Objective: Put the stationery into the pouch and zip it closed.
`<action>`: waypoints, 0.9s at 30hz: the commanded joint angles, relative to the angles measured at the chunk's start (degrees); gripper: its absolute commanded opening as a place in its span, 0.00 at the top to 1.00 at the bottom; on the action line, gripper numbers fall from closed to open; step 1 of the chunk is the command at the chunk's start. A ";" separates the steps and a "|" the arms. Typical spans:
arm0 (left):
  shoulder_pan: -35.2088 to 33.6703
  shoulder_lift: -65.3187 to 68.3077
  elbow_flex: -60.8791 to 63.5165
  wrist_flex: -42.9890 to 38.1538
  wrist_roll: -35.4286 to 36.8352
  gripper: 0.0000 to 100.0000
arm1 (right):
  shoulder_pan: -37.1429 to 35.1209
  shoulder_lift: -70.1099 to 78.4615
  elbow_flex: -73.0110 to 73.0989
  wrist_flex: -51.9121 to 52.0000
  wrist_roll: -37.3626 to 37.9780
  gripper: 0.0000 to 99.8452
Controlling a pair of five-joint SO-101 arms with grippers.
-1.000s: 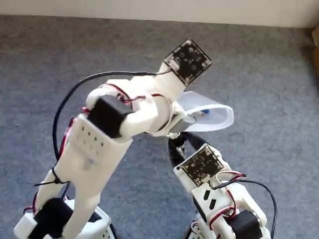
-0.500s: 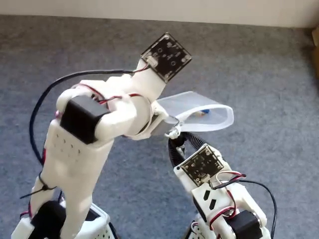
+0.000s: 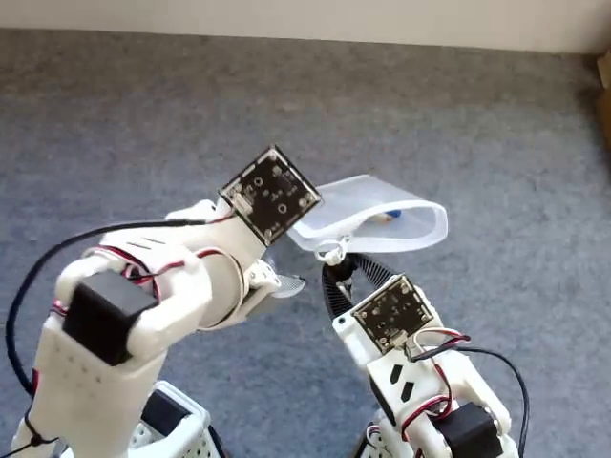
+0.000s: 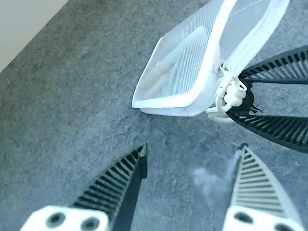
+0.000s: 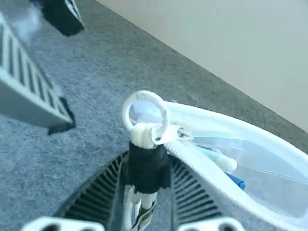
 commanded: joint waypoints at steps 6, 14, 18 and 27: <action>-0.57 -6.37 17.45 -17.32 -3.69 0.72 | 0.57 -0.75 -0.31 -1.80 -0.44 0.99; -0.48 -6.29 23.25 -27.08 -4.40 0.72 | 0.57 -0.75 -0.13 -2.07 -0.44 0.99; -0.57 -6.29 26.77 -33.49 -6.07 0.72 | 0.57 -0.75 -0.13 -2.15 -0.35 0.99; 2.07 -6.29 28.97 -37.27 -5.89 0.72 | 0.57 -0.75 -0.22 -2.15 -0.44 0.99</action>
